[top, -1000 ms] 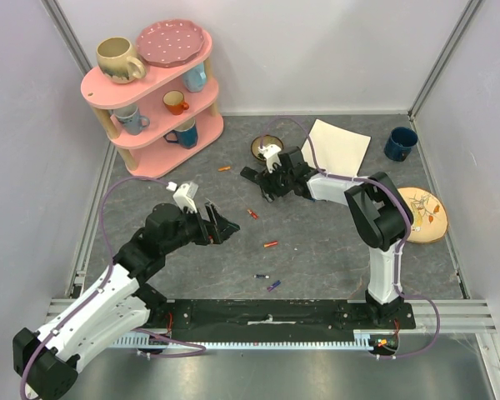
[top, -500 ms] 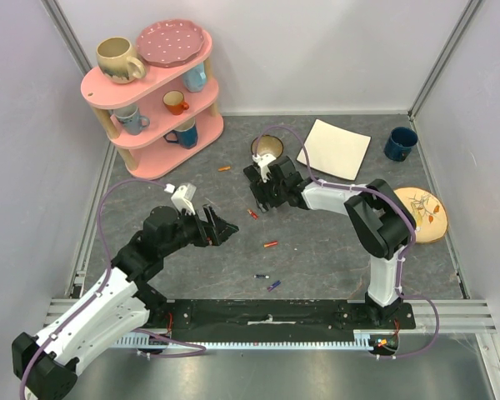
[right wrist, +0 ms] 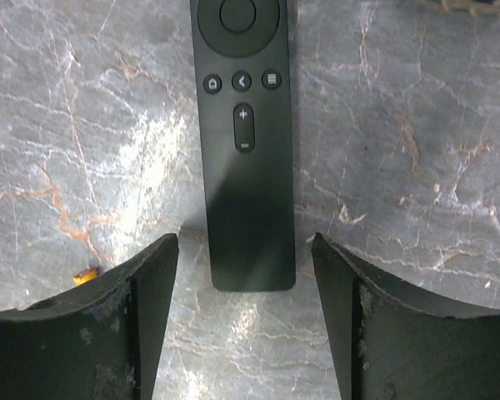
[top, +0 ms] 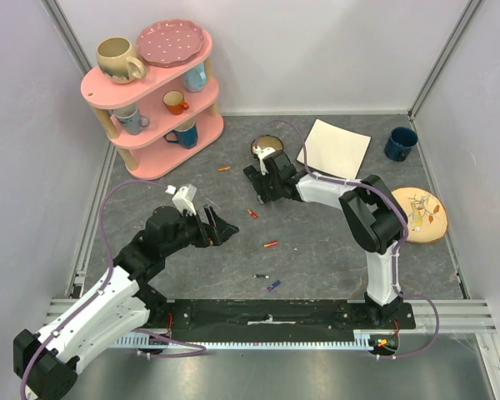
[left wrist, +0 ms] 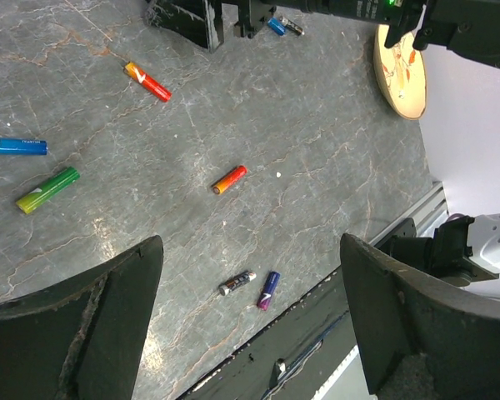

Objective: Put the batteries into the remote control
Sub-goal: Move the remote control to the center of the board, then pick up the remote control from the center of the board, then adjust the remote control.

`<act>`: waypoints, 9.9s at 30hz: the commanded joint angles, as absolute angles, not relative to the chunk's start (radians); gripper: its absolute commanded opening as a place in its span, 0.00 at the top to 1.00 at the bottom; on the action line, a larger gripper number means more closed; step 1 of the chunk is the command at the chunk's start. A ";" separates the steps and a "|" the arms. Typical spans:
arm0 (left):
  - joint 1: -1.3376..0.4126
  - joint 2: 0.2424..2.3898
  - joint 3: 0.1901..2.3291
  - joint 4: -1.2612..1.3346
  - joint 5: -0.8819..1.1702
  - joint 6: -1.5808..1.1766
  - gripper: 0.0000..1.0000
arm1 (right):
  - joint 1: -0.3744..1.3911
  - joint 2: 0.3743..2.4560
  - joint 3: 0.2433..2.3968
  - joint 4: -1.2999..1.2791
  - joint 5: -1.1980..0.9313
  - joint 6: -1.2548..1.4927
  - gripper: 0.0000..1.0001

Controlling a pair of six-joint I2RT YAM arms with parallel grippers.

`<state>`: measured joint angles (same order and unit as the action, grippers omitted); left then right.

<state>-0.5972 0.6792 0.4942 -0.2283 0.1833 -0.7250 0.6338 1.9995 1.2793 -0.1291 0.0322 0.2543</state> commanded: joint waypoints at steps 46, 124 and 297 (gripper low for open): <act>-0.600 0.719 0.488 -0.202 0.003 -0.818 0.17 | 0.940 1.239 0.623 -0.347 0.531 1.147 0.74; -1.031 2.009 1.450 -0.489 -0.265 -0.890 0.17 | 1.045 0.542 0.663 -0.492 0.710 0.802 0.02; -0.400 0.812 0.314 0.933 0.548 -1.102 0.04 | 0.959 1.062 0.733 0.093 -0.346 0.517 0.59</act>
<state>-0.4034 0.8761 0.2501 1.1679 0.6144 -1.2312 0.9585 1.1130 0.6003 0.4129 -0.4568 0.7101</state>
